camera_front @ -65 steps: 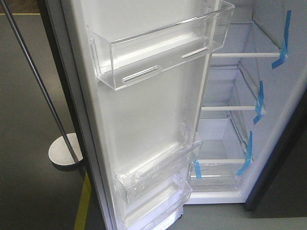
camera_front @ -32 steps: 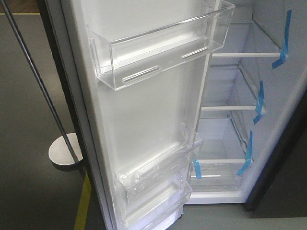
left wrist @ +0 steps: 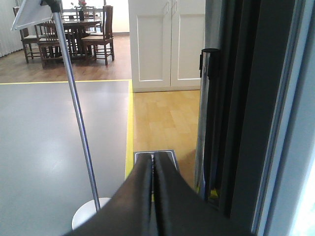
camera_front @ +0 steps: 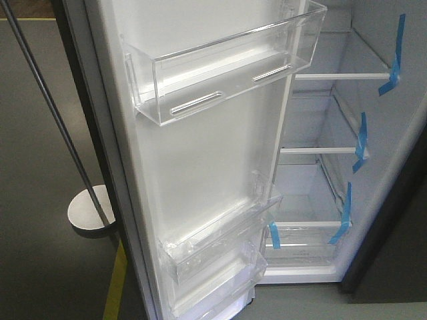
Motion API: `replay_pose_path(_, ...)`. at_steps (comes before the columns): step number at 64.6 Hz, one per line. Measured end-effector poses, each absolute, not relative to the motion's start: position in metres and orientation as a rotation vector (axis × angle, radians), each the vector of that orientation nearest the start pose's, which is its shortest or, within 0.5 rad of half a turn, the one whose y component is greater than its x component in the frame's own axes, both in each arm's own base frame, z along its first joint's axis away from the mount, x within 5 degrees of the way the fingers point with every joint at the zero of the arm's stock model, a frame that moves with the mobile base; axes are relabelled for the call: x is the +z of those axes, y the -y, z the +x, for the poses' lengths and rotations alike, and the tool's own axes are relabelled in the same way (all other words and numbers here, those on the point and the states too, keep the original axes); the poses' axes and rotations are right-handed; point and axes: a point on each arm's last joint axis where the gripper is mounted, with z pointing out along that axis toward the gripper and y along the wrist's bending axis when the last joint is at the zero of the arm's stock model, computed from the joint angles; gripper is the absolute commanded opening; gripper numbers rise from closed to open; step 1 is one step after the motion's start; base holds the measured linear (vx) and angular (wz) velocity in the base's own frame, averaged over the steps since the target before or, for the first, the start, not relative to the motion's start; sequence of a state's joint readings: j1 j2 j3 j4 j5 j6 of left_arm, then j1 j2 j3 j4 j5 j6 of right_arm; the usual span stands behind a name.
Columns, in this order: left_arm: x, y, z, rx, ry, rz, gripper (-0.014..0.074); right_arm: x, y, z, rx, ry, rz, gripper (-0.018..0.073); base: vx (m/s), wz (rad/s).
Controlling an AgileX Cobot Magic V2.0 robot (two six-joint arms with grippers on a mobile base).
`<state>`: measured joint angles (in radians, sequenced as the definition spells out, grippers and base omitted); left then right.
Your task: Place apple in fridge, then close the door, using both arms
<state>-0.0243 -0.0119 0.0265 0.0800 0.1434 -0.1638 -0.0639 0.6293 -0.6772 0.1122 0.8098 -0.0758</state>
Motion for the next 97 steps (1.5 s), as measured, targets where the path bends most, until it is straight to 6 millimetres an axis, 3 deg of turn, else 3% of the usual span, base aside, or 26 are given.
replay_pose_path(15, 0.192, 0.0, 0.056, -0.074, -1.641, -0.058, -0.0005, 0.33, -0.001, 0.112, 0.071, -2.193, 0.033, 0.0026, 0.0, 0.0)
replay_pose_path(19, 0.192, 0.0, 0.056, -0.074, -1.641, -0.058, -0.0005, 0.348, -0.003, 0.114, 0.089, -2.135, 0.018, 0.0029, 0.0, 0.0)
replay_pose_path(32, 0.192, 0.0, 0.056, -0.074, -1.641, -0.058, -0.0005, 0.437, -0.013, 0.137, 0.142, -1.96, -0.187, 0.0036, 0.0, 0.0)
replay_pose_path(45, 0.192, 0.0, 0.056, -0.074, -1.641, -0.058, -0.0005, 0.505, -0.029, 0.194, 0.329, -1.867, -0.361, 0.0044, 0.0, 0.0)
replay_pose_path(56, 0.192, 0.0, 0.056, -0.074, -1.641, -0.058, -0.0005, 0.537, -0.041, 0.251, 0.477, -1.791, -0.479, 0.0052, 0.0, 0.0)
replay_pose_path(64, 0.192, 0.0, 0.056, -0.074, -1.641, -0.058, -0.0005, 0.543, -0.055, 0.287, 0.493, -1.774, -0.542, 0.0055, 0.0, 0.0)
replay_pose_path(70, 0.192, 0.0, 0.056, -0.074, -1.641, -0.058, -0.0005, 0.543, -0.075, 0.302, 0.505, -1.775, -0.604, 0.0058, 0.0, 0.0)
replay_pose_path(85, 0.192, 0.0, 0.056, -0.074, -1.641, -0.058, -0.0005, 0.51, -0.127, 0.335, 0.468, -1.881, -0.741, 0.0071, 0.0, 0.0)
replay_pose_path(97, 0.192, 0.0, 0.056, -0.074, -1.641, -0.058, -0.0005, 0.478, -0.155, 0.356, 0.435, -1.983, -0.777, 0.0159, 0.0, 0.0)
